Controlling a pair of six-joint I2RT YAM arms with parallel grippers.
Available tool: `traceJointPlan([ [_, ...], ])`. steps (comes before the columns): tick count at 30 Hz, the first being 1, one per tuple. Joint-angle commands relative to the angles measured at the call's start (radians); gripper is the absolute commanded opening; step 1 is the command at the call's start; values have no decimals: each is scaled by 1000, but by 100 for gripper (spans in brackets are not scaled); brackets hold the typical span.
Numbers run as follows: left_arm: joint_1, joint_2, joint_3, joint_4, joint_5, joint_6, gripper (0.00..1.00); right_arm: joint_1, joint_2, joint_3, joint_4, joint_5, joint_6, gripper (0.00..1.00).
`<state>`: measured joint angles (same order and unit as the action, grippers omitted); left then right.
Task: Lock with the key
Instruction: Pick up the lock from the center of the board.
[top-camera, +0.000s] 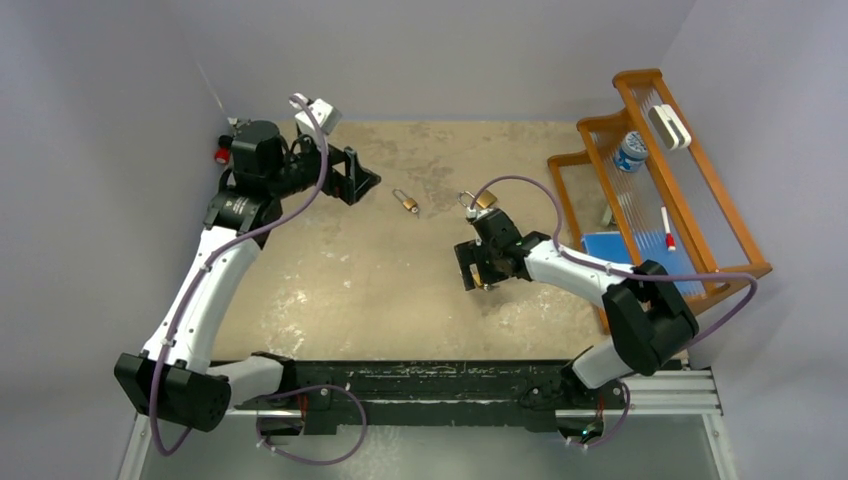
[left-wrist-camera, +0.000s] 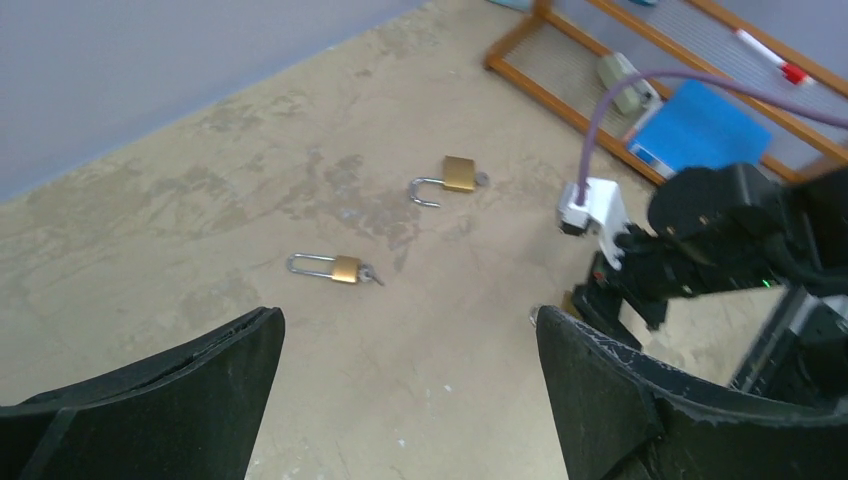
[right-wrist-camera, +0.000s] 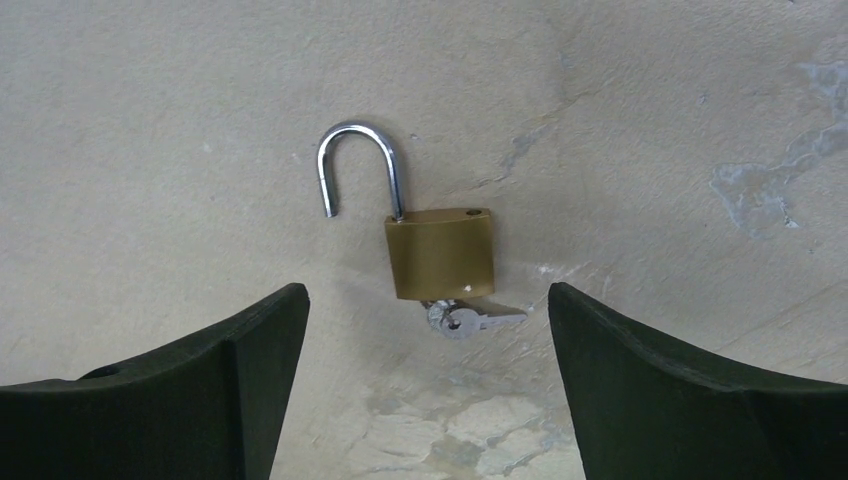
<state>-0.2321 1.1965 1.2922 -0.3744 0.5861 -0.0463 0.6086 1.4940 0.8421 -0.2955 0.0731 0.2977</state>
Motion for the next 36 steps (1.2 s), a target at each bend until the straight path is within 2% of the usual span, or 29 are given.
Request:
traceJointPlan([
  [1,3,9,33,150,-333,-160,95,4,43,35,16,70,5,88],
  [3,2,-41,-68,300,-644,-247,95,3,57,37,28,70,3,85],
  [4,0,-81,-148,414,-740,-261,99,4,65,36,34,68,3,84],
  [6,-1,-146,-267,566,-887,-294,99,6,78,37,41,67,-1,82],
  [10,0,-250,-430,791,-978,-290,99,6,87,26,62,67,-4,79],
  [13,-1,-334,-537,942,-1095,-261,99,5,94,18,78,53,-11,75],
  [21,-7,-280,-490,969,-1237,-174,99,8,96,6,93,20,-15,62],
  [23,-6,-221,-432,942,-1231,-143,99,6,92,0,97,20,-12,56],
  [27,2,-97,-212,670,-1138,-95,99,7,86,-16,107,14,3,50],
  [29,3,-80,-156,590,-996,-40,99,8,84,-22,112,9,7,40],
  [32,8,-79,-83,466,-770,32,99,8,82,-30,120,4,9,10],
  [33,12,-74,-47,401,-688,58,99,8,82,-30,122,3,8,5],
  [36,21,-30,107,94,-402,195,99,8,76,-21,124,3,-6,3],
])
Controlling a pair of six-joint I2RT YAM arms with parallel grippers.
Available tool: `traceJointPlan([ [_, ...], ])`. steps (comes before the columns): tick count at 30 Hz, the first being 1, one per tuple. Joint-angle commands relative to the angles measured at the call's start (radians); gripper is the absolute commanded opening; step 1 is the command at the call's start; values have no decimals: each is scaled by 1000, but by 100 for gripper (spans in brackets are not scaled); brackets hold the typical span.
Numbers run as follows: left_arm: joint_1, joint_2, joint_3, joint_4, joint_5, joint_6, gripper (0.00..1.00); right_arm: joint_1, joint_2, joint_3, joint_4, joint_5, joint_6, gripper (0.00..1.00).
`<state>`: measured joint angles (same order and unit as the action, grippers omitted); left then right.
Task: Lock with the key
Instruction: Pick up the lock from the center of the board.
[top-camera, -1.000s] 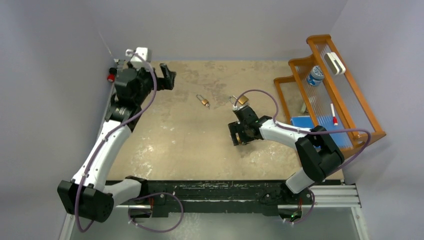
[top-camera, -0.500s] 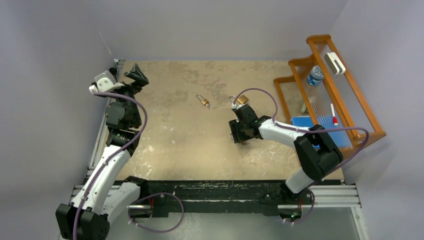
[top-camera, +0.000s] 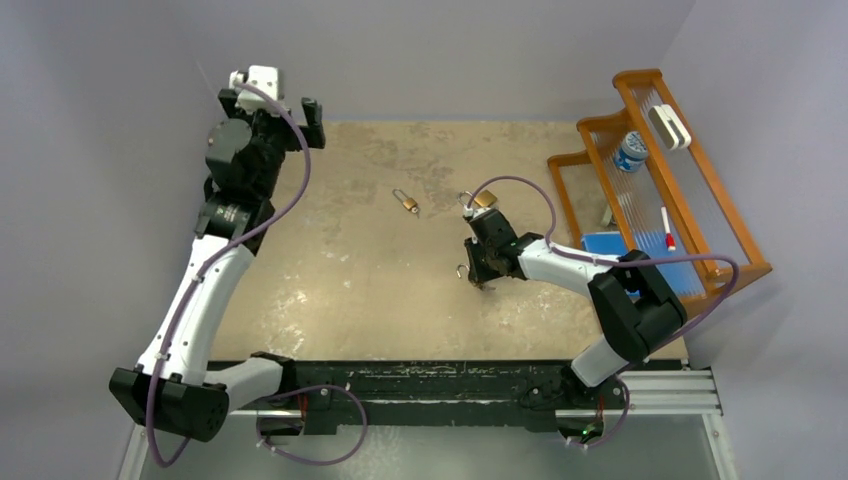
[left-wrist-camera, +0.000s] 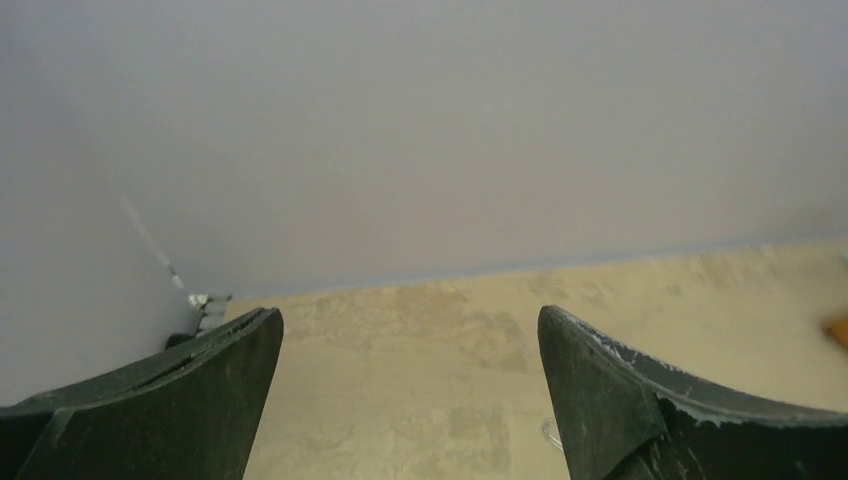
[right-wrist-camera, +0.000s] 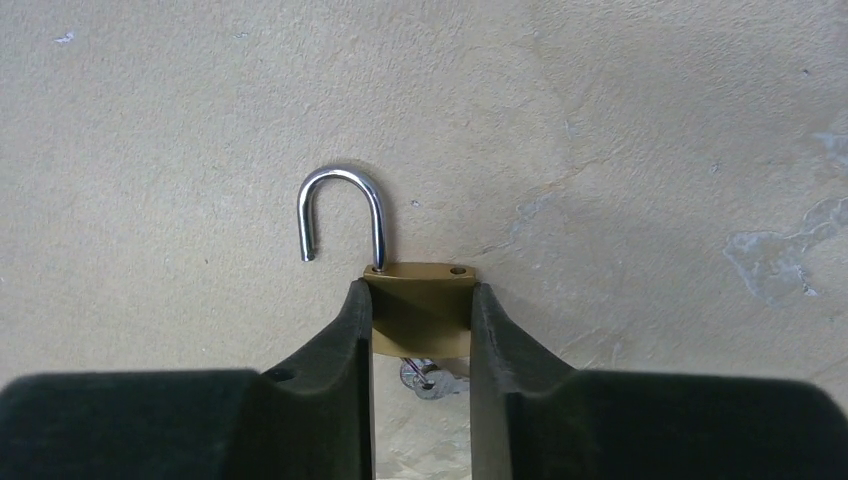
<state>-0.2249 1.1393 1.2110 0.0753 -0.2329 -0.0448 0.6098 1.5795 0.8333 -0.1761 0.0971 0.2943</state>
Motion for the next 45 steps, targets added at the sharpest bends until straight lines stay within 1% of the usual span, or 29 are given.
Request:
traceJointPlan([
  [1,15,46,241,-446,507,237,99,7,-13,-8,5,-21,-5,3],
  [3,15,77,321,-581,583,284,99,8,-18,-1,2,-32,-4,3],
  [7,15,106,408,-764,731,374,99,7,-27,10,2,-52,-7,3],
  [8,23,114,436,-818,804,394,99,7,-28,13,0,-53,-7,3],
  [9,47,114,451,-816,884,384,98,7,-31,15,1,-54,-8,3],
  [10,71,103,441,-771,965,348,98,7,-31,17,-1,-56,-10,3],
  [11,82,83,403,-662,979,263,98,7,-38,20,4,-64,-15,3],
  [13,84,30,312,-419,894,52,98,7,-68,18,39,-81,-37,4],
  [15,84,-13,215,-234,766,-106,99,7,-107,18,80,-131,-65,5],
  [16,84,-21,176,-185,712,-166,99,7,-122,26,93,-164,-77,5],
  [18,84,-23,113,-146,663,-213,99,6,-135,57,89,-236,-97,6],
  [21,82,-9,-18,-98,720,-228,98,5,-136,137,73,-292,-144,7],
  [22,82,-2,-82,-44,758,-249,96,3,-133,167,69,-326,-155,7],
  [23,82,2,-146,40,801,-290,95,0,-131,197,65,-367,-163,7],
  [24,82,17,-188,110,886,-336,93,-3,-125,226,60,-416,-168,7],
  [25,76,32,-208,145,958,-373,90,-3,-119,260,52,-461,-172,7],
  [26,63,44,-202,142,1017,-387,86,-3,-112,291,36,-498,-180,7],
  [27,49,55,-185,97,1036,-365,85,-3,-108,320,23,-520,-188,7],
  [30,33,86,-115,-122,999,-226,87,-3,-113,382,13,-551,-198,7],
  [31,33,97,-106,-141,1011,-218,88,-5,-114,405,1,-551,-205,7],
  [32,30,110,-103,-135,1034,-231,88,-4,-110,432,-18,-552,-220,7],
  [35,6,139,-159,65,1081,-365,89,-4,-79,509,-74,-578,-261,7],
  [36,6,147,-167,104,1096,-387,89,-4,-71,527,-80,-583,-269,7],
  [41,4,160,-158,107,1146,-382,82,-3,-49,557,-66,-618,-275,7],
  [45,-1,183,-164,109,1149,-392,82,-5,-46,578,-72,-634,-282,7],
])
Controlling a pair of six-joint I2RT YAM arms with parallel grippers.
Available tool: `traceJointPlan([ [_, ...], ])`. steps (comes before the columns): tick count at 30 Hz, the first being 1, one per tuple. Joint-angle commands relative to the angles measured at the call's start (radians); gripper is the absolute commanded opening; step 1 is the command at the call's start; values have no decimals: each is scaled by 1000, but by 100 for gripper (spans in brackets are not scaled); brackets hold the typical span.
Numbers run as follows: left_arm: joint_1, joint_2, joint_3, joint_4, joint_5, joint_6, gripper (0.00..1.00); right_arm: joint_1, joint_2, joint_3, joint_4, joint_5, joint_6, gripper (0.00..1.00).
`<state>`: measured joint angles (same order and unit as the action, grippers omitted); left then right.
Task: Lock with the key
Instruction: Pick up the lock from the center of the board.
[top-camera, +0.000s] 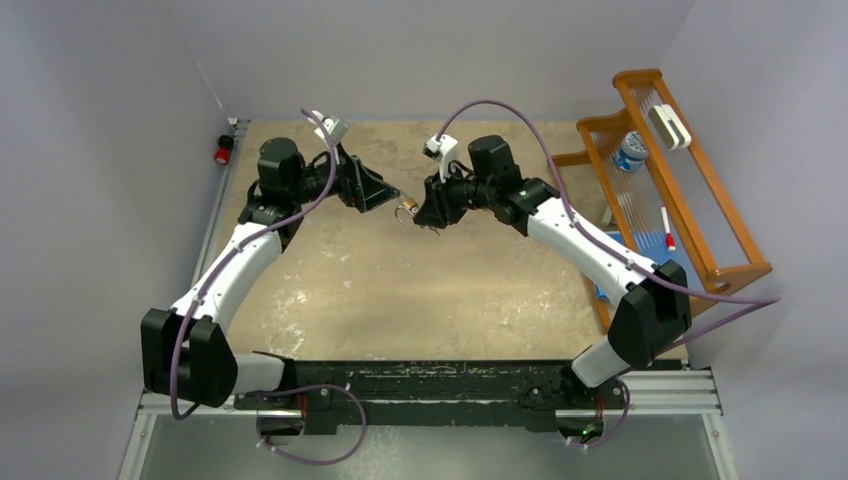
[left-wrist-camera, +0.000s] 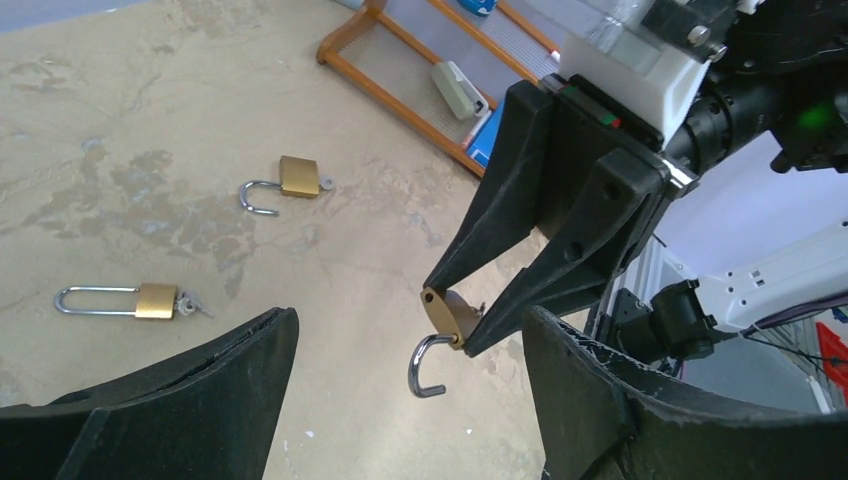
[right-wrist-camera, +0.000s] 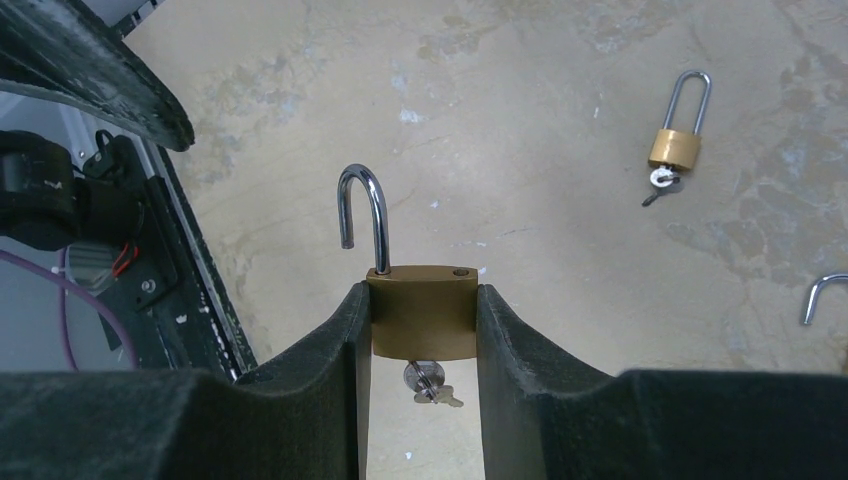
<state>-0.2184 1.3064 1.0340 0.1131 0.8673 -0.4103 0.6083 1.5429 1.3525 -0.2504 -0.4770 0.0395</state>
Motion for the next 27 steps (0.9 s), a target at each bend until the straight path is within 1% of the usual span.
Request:
traceJointPlan([
  [1,-9,23,15,72,61,-31,81,-2,-11,58,3,-58,-27,7],
  [3,-14,32,15,81,78,-40,78,-3,-15,54,8,-50,-27,7],
  [7,-33,58,19,64,86,-42,78,-2,-28,52,21,-37,-26,7],
  [9,-38,71,21,50,87,-39,77,-3,-31,57,24,-32,-26,7],
  [13,-44,78,28,28,93,-22,64,-2,-42,59,38,-6,-25,7],
  [17,-51,82,31,0,101,0,58,-3,-52,54,62,18,-19,7],
  [25,-68,90,35,-20,115,16,57,-4,-77,32,122,77,4,8],
  [27,-71,100,37,-20,116,16,54,-4,-71,46,112,69,4,9],
])
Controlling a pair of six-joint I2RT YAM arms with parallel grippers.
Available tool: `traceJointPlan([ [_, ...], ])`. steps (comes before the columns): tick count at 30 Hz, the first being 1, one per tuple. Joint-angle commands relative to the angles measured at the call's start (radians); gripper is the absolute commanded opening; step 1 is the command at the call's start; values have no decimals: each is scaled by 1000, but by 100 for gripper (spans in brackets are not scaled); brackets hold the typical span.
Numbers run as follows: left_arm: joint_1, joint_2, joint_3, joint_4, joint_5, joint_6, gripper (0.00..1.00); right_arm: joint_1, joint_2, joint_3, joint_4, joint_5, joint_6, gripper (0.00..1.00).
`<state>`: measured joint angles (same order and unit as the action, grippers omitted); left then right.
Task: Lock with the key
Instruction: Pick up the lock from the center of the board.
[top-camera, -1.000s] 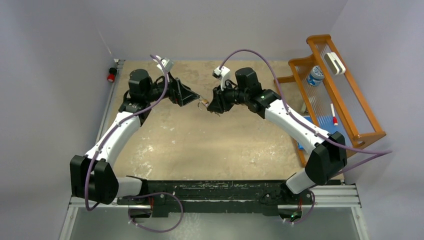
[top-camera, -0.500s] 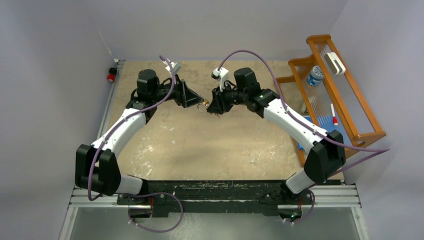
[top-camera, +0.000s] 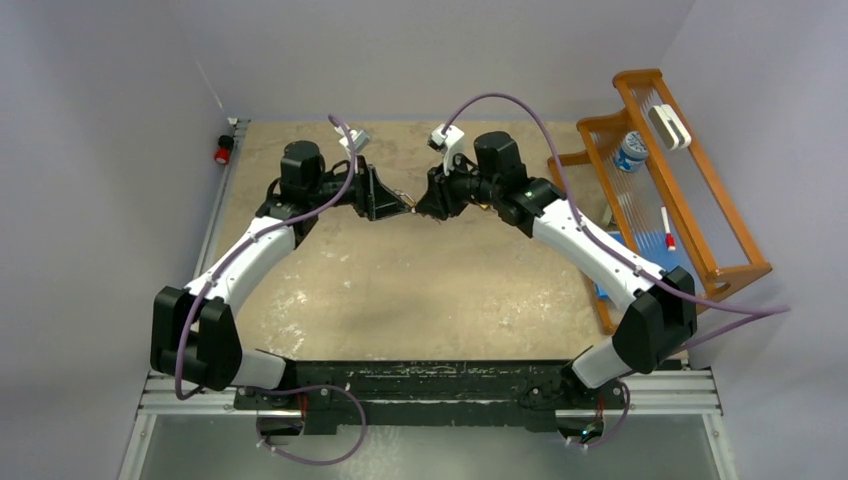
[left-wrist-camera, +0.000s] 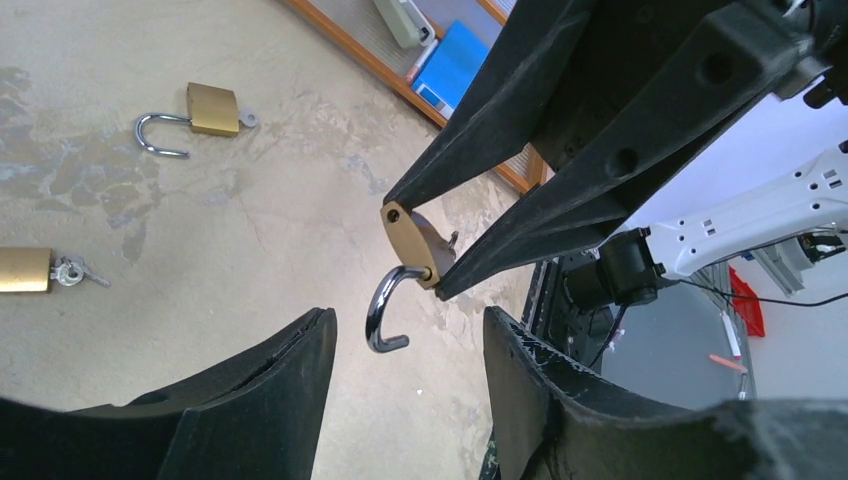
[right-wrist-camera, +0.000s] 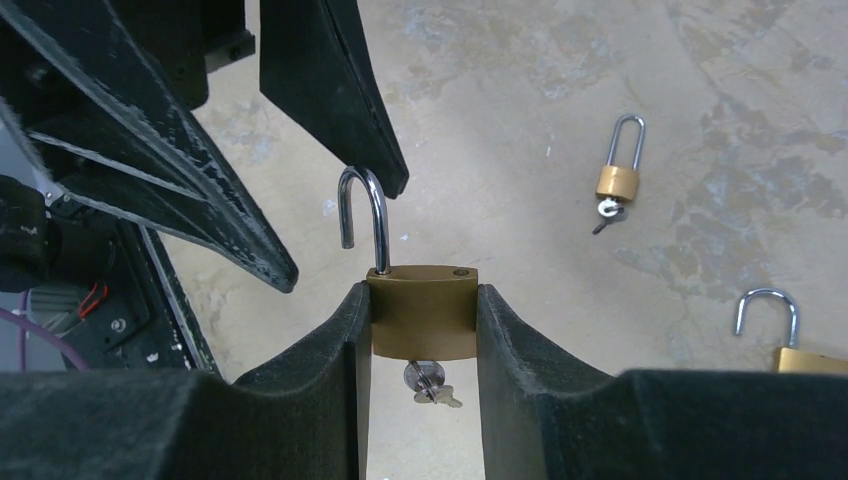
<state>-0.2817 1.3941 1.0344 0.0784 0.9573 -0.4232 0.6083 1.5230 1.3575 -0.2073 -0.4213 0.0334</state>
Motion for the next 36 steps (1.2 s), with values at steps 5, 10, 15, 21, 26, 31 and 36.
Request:
traceJointPlan([
  [5,-10,18,30,52,20,20,45,-4,-38,57,61,-19,17,9],
  [10,-10,19,-13,222,41,-82,37,-3,-26,61,56,-25,21,9],
  [15,-10,23,-44,361,73,-148,0,-3,-20,57,47,-43,22,10],
  [21,-10,40,-58,393,89,-159,0,-4,-6,80,23,-59,16,25],
  [26,-8,76,-60,442,84,-178,0,-12,-23,85,-2,-32,18,97],
  [31,9,120,-60,753,28,-396,0,-57,-114,-10,105,-34,15,99],
  [36,46,2,-122,843,-116,-371,0,-187,-259,-272,496,-218,138,99],
])
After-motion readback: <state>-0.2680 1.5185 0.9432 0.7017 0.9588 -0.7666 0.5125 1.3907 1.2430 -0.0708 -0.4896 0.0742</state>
